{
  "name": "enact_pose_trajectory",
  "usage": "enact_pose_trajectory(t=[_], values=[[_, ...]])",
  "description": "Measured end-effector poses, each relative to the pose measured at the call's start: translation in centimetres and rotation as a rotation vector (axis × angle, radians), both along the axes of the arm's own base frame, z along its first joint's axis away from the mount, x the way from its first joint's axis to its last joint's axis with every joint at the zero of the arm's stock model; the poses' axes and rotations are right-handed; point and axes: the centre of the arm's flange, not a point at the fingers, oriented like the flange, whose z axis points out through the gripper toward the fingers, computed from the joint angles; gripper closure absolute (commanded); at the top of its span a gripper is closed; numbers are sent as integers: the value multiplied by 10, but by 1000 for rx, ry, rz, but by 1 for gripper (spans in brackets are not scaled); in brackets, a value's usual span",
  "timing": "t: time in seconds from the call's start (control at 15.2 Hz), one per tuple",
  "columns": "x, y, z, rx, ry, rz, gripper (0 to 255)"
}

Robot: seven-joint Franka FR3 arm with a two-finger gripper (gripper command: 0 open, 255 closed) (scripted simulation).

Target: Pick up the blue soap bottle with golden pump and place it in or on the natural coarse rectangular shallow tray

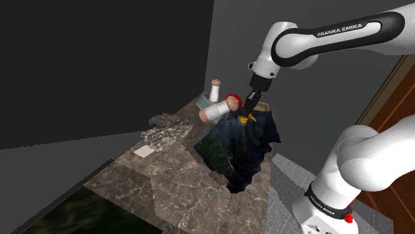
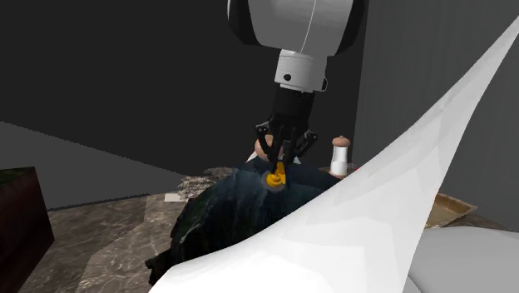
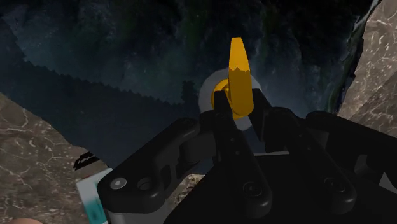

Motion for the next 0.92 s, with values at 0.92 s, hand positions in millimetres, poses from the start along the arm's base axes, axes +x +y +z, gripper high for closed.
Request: enact_pose_trajectory(t=[0.92], values=[[3, -17, 70, 0, 0, -1, 255]])
